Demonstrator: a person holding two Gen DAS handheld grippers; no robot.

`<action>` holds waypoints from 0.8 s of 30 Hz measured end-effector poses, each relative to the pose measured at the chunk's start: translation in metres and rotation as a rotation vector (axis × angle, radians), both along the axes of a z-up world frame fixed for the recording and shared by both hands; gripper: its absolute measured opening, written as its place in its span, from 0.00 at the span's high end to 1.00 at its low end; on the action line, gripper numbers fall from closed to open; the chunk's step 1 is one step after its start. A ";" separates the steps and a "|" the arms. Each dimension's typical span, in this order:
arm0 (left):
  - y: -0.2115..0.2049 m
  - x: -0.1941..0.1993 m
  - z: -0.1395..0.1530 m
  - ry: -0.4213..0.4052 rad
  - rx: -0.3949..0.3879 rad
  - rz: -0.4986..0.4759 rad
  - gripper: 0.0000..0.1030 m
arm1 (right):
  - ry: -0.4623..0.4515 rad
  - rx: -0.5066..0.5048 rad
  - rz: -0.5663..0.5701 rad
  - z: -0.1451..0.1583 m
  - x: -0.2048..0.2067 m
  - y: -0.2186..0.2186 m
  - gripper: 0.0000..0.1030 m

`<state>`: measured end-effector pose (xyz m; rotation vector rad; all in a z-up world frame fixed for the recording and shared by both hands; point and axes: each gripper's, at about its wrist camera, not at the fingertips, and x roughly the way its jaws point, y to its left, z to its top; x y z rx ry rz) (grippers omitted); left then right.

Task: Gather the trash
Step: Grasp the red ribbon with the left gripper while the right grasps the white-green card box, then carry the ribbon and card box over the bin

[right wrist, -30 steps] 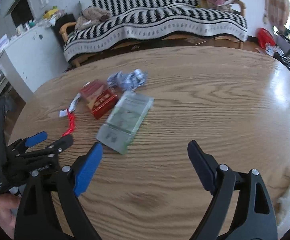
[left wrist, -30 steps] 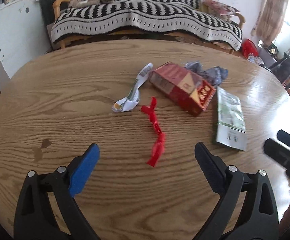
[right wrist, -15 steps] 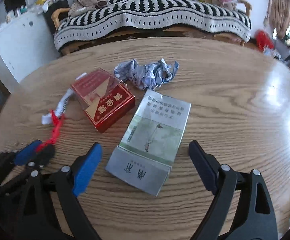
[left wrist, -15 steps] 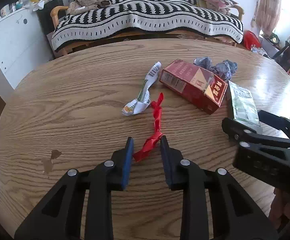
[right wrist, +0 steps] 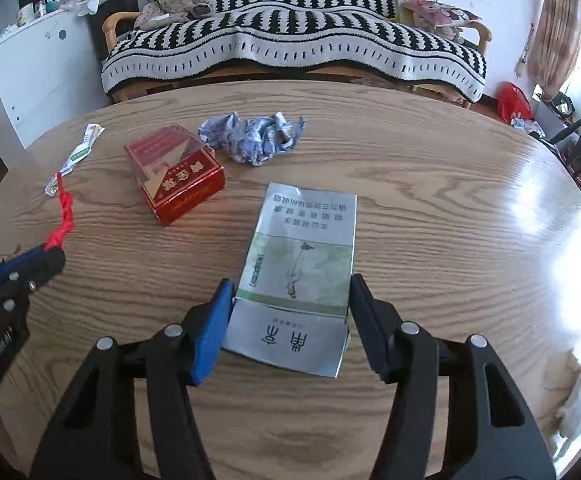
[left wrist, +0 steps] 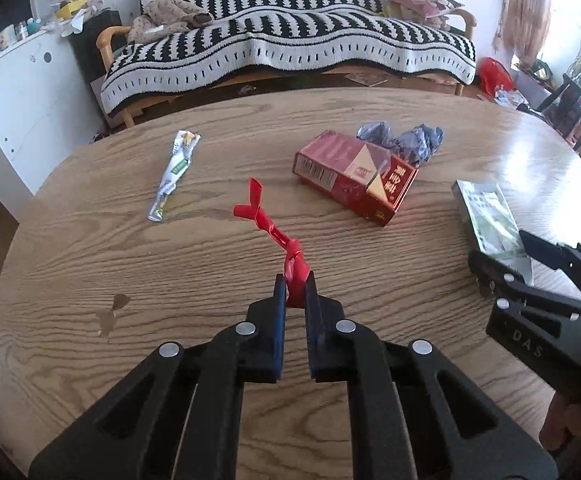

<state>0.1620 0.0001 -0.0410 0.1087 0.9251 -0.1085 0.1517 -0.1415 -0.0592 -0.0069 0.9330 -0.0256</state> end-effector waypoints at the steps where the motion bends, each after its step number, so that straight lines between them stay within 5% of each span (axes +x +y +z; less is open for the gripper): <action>1: 0.001 -0.001 0.003 -0.002 -0.005 -0.001 0.92 | -0.006 -0.002 0.002 0.002 -0.004 -0.001 0.44; 12: -0.019 -0.016 0.037 -0.043 -0.057 -0.022 0.92 | -0.068 0.012 -0.007 0.040 -0.042 -0.027 0.44; 24: -0.111 -0.041 0.067 -0.090 -0.115 -0.168 0.92 | -0.141 0.037 -0.143 0.098 -0.120 -0.145 0.44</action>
